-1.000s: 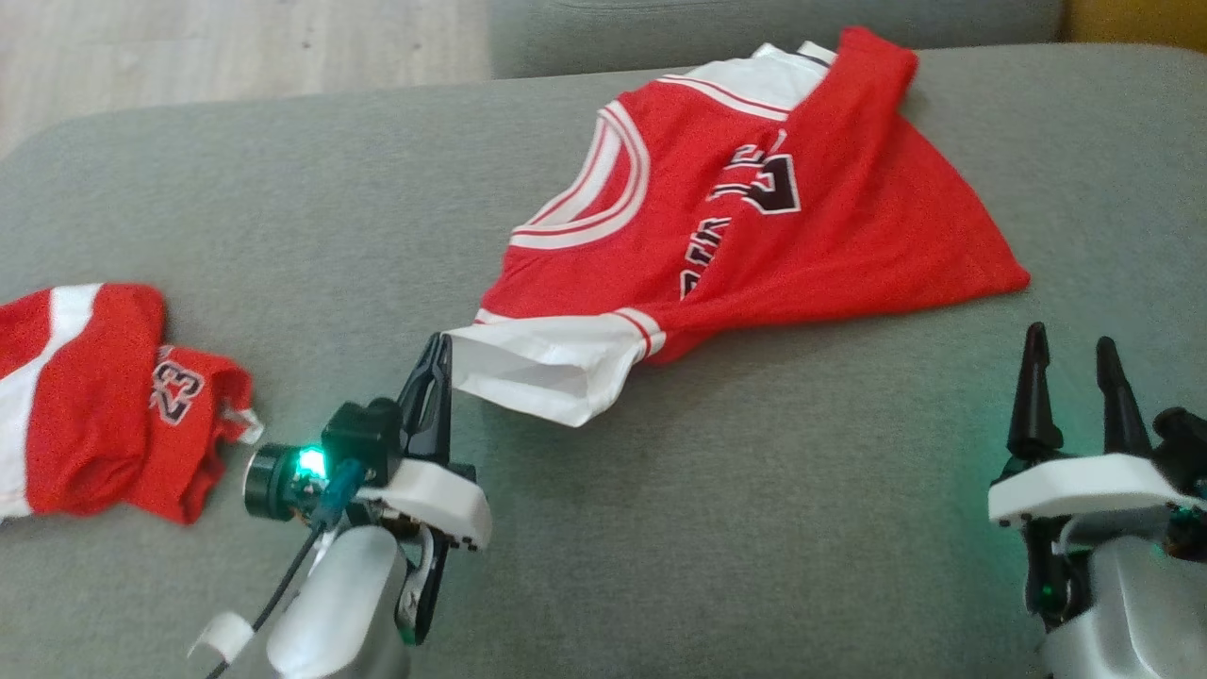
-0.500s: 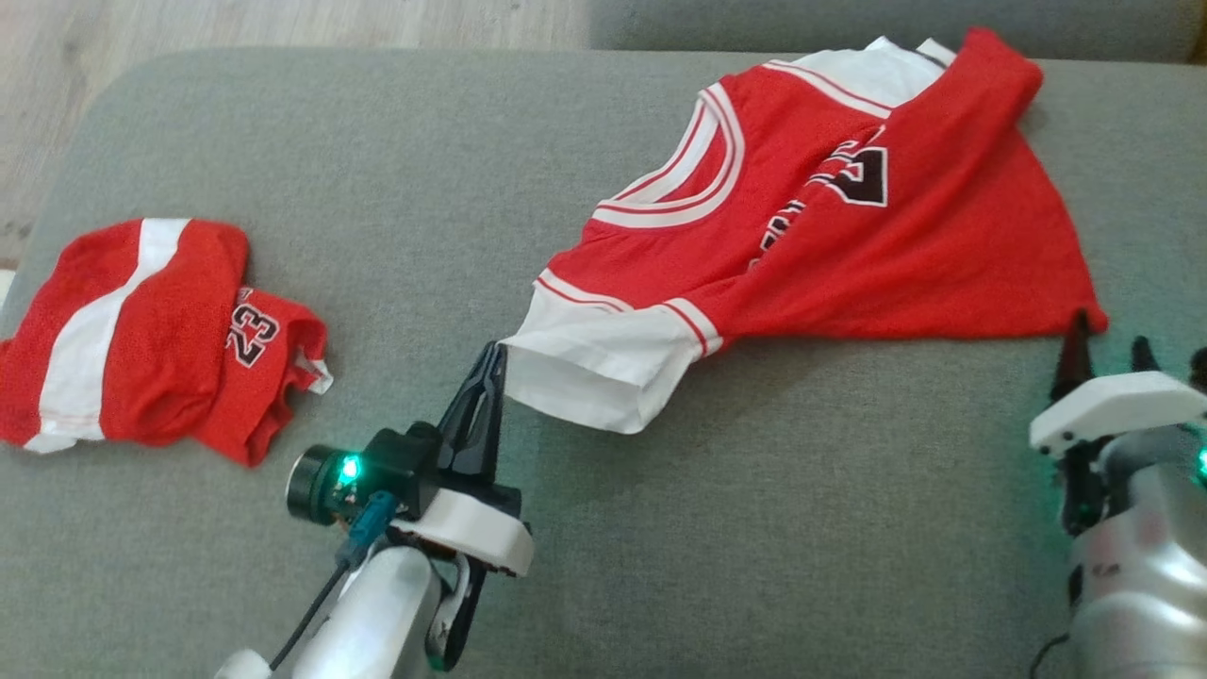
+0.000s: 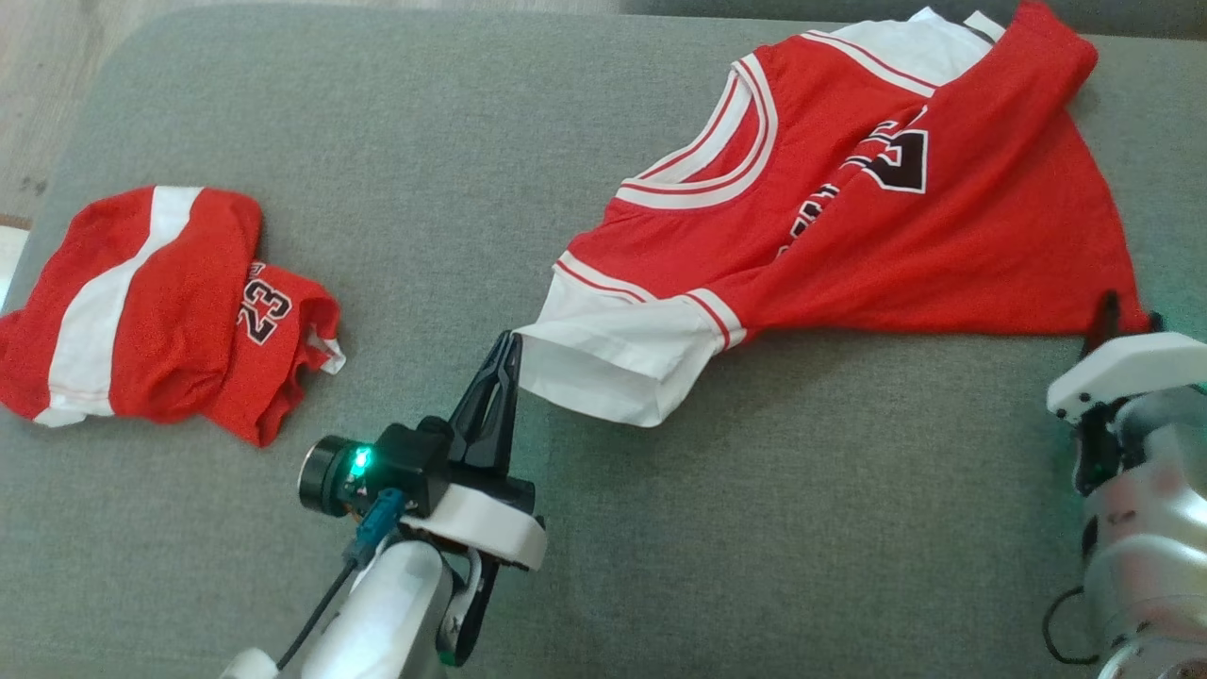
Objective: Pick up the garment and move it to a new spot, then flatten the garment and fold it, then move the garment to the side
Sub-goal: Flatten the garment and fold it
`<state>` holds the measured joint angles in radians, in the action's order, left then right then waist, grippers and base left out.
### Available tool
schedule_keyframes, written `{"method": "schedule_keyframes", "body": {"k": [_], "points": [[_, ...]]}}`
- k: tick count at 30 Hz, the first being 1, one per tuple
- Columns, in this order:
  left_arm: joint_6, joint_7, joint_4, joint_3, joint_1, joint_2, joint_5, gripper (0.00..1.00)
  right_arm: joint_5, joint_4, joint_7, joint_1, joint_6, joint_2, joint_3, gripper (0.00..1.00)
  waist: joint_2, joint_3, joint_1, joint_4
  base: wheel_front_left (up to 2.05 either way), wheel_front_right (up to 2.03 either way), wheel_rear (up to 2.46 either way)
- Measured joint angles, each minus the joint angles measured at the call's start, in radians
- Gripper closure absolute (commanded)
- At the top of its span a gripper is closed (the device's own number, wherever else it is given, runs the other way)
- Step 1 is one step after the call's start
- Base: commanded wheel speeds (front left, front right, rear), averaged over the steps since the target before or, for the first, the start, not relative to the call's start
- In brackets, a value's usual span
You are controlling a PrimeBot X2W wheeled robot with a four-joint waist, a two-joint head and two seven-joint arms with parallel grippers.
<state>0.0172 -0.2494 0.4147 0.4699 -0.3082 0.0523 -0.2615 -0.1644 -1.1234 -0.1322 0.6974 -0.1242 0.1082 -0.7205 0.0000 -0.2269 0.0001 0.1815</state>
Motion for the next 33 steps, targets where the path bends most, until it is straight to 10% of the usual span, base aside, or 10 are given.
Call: {"method": "schedule_keyframes", "body": {"k": [8,19,26,33], "points": [[-0.005,0.0,-0.025,-0.085,0.0,0.005,0.006,1.0,-0.04,-0.061,-0.077,0.043,0.0,-0.007,0.105,1.0,0.0,0.045,0.0,-0.055,0.0,0.0,0.0],[-0.053,-0.003,-0.177,-0.237,-0.1,0.068,-0.012,1.0,0.131,0.071,-0.116,0.194,0.0,-0.017,0.525,1.0,0.0,0.146,-0.0001,-0.16,0.0,0.0,0.0],[-0.058,-0.007,-0.355,-0.343,-0.224,0.122,-0.033,1.0,0.356,0.381,-0.09,0.194,0.0,0.064,0.819,1.0,0.0,0.227,-0.0003,-0.228,0.0,0.0,0.0],[-0.042,0.105,-0.579,-0.396,-0.304,0.158,-0.085,1.0,0.47,0.787,0.096,0.121,0.0,0.183,0.848,1.0,0.0,0.267,-0.0004,-0.263,0.0,0.0,0.0]]}}
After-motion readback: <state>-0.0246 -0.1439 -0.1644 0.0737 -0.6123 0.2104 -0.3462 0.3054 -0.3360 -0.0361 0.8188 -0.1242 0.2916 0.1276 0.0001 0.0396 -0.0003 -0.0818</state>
